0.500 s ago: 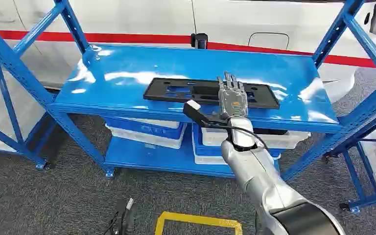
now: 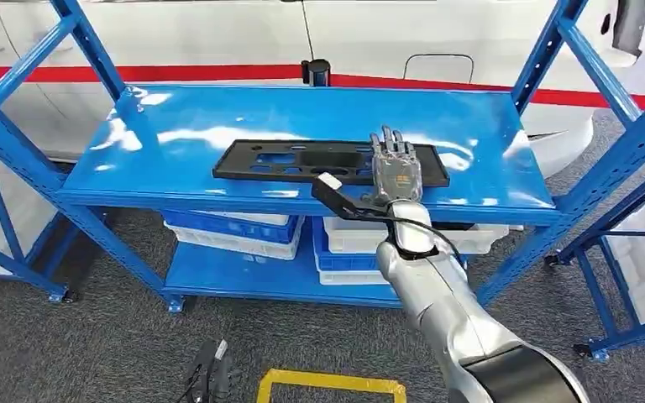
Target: Take the parts from the cabinet and place them on the table.
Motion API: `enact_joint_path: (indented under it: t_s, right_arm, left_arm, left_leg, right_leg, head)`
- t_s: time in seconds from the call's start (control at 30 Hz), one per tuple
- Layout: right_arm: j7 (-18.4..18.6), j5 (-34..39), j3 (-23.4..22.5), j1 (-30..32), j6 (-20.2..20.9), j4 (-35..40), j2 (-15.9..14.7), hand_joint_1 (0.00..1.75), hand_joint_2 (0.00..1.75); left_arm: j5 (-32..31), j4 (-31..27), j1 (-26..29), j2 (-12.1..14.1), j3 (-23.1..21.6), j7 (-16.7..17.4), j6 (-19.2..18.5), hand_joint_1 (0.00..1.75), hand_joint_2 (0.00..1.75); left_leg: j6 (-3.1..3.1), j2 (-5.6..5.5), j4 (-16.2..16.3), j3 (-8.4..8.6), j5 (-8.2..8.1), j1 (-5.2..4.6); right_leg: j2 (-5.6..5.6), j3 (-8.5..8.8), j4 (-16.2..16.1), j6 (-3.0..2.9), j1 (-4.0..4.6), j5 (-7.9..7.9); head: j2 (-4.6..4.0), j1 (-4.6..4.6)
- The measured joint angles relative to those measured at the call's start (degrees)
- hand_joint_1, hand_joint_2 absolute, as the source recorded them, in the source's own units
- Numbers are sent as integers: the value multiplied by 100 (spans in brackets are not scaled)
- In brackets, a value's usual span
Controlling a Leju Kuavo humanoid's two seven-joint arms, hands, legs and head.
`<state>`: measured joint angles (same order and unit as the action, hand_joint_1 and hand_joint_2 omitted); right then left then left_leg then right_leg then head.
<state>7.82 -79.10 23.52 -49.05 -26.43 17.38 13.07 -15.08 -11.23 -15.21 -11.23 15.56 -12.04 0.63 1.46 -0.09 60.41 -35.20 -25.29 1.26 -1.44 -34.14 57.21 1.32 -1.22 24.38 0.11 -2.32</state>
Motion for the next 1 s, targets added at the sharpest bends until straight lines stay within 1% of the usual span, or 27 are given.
enact_joint_path:
  t_s: [0.03, 0.07, 0.1, 0.13, 0.17, 0.2, 0.23, 0.27, 0.3, 0.33, 0.37, 0.4, 0.43, 0.47, 0.5, 0.53, 0.57, 0.6, 0.63, 0.7, 0.77, 0.87, 0.93, 1.0]
  right_arm:
    - [0, 0, -2, -12, 0, 0, 0, 0, 175]
    - [0, 0, -4, -18, 0, 0, 0, 0, 175]
    - [0, 0, -7, -17, 0, 0, -2, 0, 175]
    - [0, 0, -11, -10, 0, 0, -2, 0, 175]
    - [0, 0, -15, -14, 0, 0, -2, 0, 175]
    - [0, 2, -17, -17, -2, 0, -4, 0, 175]
    - [0, 0, -17, -26, 0, 0, -9, 0, 175]
    - [0, 0, -17, -29, 0, 0, -11, 0, 175]
    - [0, 0, -17, -20, 0, -2, -13, 0, 175]
    - [0, 0, -17, -3, 0, -2, -22, 0, 175]
    - [0, 2, -17, 17, 0, -2, -30, 0, 175]
    - [0, 2, -20, 28, 0, -2, -39, 0, 175]
    - [-2, 0, -20, 26, 0, -2, -44, 0, 175]
    - [-2, 0, -20, 15, 0, -2, -44, 0, 175]
    - [-4, -4, -20, 8, 0, -2, -44, 0, 175]
    - [-7, -11, -20, 3, 0, -2, -44, 0, 175]
    - [-7, -18, -20, 1, 0, -2, -39, 0, 175]
    - [-7, -33, -20, 2, 0, -2, -39, 0, 175]
    - [-7, -42, -26, 11, 0, -2, -37, 0, 175]
    - [-11, -63, -50, 12, 0, -2, -28, 0, 175]
    - [-20, -70, -52, 12, 0, -2, -28, 0, 175]
    - [-31, -72, -59, 12, 0, -2, -28, 0, 175]
    - [-31, -79, -70, 11, 35, -2, -28, 0, 175]
    - [-9, -83, -92, 13, 83, -2, -28, 0, 175]
  left_arm:
    - [0, 0, -4, 2, 11, 0, 0, 0, 0]
    - [-2, 0, -13, -2, 18, 0, 0, 0, 0]
    - [-2, 0, -12, -4, 20, 0, 4, 0, 0]
    - [-4, 0, -10, -7, 26, 0, 4, 0, 0]
    - [-4, 0, -13, -7, 31, 0, 9, 0, 0]
    - [-4, 0, -16, -9, 35, 0, 13, 0, 0]
    - [-7, 0, -20, -9, 35, 0, 13, 0, 0]
    - [-7, 0, -24, -11, 37, 0, 13, 0, 0]
    - [-7, 0, -23, -13, 37, 0, 11, 0, 0]
    - [-9, 0, -20, -15, 37, 0, 11, 0, 0]
    - [-9, 0, -16, -15, 37, 0, 13, 0, 0]
    - [-9, 0, -16, -15, 37, 0, 13, 0, 0]
    - [-9, 0, -17, -15, 39, 0, 15, 0, 0]
    - [-11, 0, -21, -18, 39, 7, 30, 0, 0]
    - [-17, 0, -23, -22, 39, 18, 55, 0, 0]
    - [-20, 0, -26, -24, 39, 24, 61, 0, 0]
    - [-20, 0, -30, -24, 39, 26, 63, 0, 0]
    - [-20, 0, -29, -22, 39, 26, 74, 0, 0]
    - [-26, 0, -25, -20, 39, 33, 120, 0, 0]
    - [-28, 2, -28, -20, 39, 59, 182, 0, 0]
    - [-26, 2, -30, -20, 39, 77, 201, 0, 0]
    - [-28, 2, -33, -18, 42, 81, 212, 0, 0]
    - [-28, 2, -33, -17, 42, 85, 210, 0, 0]
    - [-28, 2, -33, -17, 42, 94, 195, 0, 0]
  left_leg:
    - [40, -18, -274, 121, 25, -33]
    - [-11, 14, -309, 126, 9, -40]
    - [-14, 11, -305, 111, 9, -58]
    - [-10, 4, -294, 104, 8, -84]
    - [11, -1, -311, 108, 25, -95]
    - [63, 19, -366, 143, 73, -37]
    - [91, 21, -370, 153, 73, -53]
    - [109, 22, -369, 154, 69, -55]
    - [120, 24, -369, 152, 62, -65]
    - [129, 23, -367, 150, 56, -72]
    - [135, 22, -366, 153, 51, -78]
    - [138, 16, -364, 163, 40, -80]
    - [135, 6, -362, 175, 33, -80]
    - [119, -2, -359, 195, 16, -80]
    - [105, -6, -358, 222, -5, -81]
    - [83, -7, -361, 232, -22, -85]
    - [46, -17, -342, 224, -50, -134]
    - [37, -12, -345, 221, -55, -127]
    - [108, -14, -322, 222, -78, -130]
    - [101, -4, -333, 229, -75, -115]
    - [98, 4, -356, 241, -73, -112]
    - [76, 7, -378, 245, -62, -110]
    - [34, 7, -387, 248, -60, -110]
    - [28, 7, -388, 247, -58, -111]
  right_leg:
    - [-8, -6, 11, 12, 40, 8]
    - [-20, -24, 14, 32, 64, 21]
    - [-17, -31, 11, 43, 53, 24]
    - [-15, -28, -6, 60, 27, 17]
    - [-15, -22, -22, 97, 25, 13]
    - [24, -90, 50, 121, 23, 51]
    - [72, -172, 262, 117, 33, 162]
    - [75, -350, 618, 88, 31, 327]
    - [75, -608, 1114, 68, 32, 517]
    - [75, -854, 1581, 68, 33, 659]
    - [75, -1008, 1845, 93, 32, 698]
    - [76, -1008, 1779, 130, 32, 621]
    - [77, -877, 1473, 174, 32, 452]
    - [81, -637, 943, 215, 32, 220]
    - [101, -371, 393, 229, 39, 2]
    - [148, -193, -3, 190, 57, -93]
    - [139, -119, -38, 142, 90, -104]
    - [134, -132, -36, 117, 84, -108]
    - [129, -135, -46, 122, 48, -115]
    - [107, -139, -43, 120, 72, -113]
    - [96, -141, -43, 117, 78, -111]
    - [95, -146, -41, 110, 85, -107]
    - [95, -147, -40, 107, 85, -105]
    - [96, -147, -40, 102, 85, -104]
  head:
    - [0, 9]
    - [0, 9]
    - [0, 17]
    - [0, 2]
    - [0, 11]
    - [0, 6]
    - [0, 28]
    - [0, 52]
    - [0, 52]
    - [0, 57]
    - [0, 57]
    - [0, 61]
    - [0, 72]
    - [0, 70]
    - [0, 74]
    - [0, 79]
    - [0, 72]
    - [0, 65]
    - [0, 63]
    - [0, 63]
    - [0, 59]
    - [0, 63]
    - [0, 63]
    - [0, 68]
